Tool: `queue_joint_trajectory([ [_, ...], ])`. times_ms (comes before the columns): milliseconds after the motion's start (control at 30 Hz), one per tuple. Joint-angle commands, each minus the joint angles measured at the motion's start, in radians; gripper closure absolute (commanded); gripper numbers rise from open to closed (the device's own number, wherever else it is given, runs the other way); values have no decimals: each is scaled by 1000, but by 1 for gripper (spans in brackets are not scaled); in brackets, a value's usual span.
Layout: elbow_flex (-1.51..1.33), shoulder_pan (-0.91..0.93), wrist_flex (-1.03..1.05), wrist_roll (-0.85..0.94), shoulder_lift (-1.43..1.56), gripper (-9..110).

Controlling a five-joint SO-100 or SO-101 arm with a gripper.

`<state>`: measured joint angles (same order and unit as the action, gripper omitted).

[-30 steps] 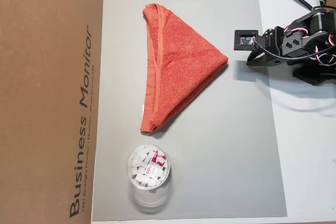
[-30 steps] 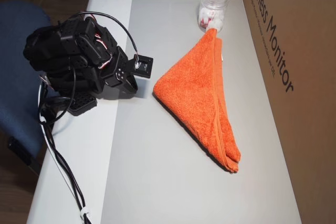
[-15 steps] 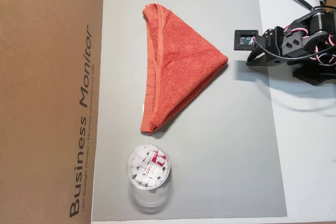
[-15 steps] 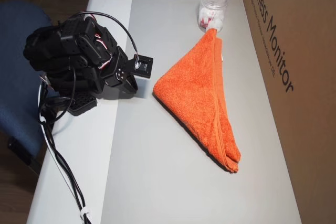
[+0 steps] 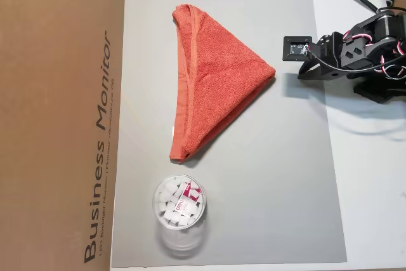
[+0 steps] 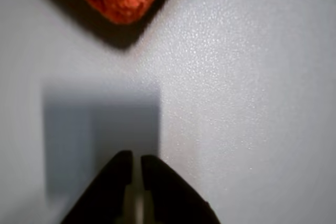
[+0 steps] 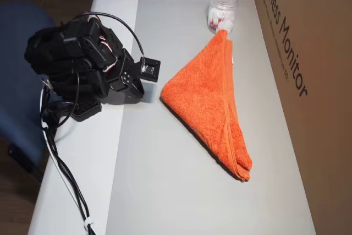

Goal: Fold the blanket.

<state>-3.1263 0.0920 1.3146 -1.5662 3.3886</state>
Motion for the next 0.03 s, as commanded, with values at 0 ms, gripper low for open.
queue_joint_trajectory([
  [0, -9, -3, 2, 8, 5, 102],
])
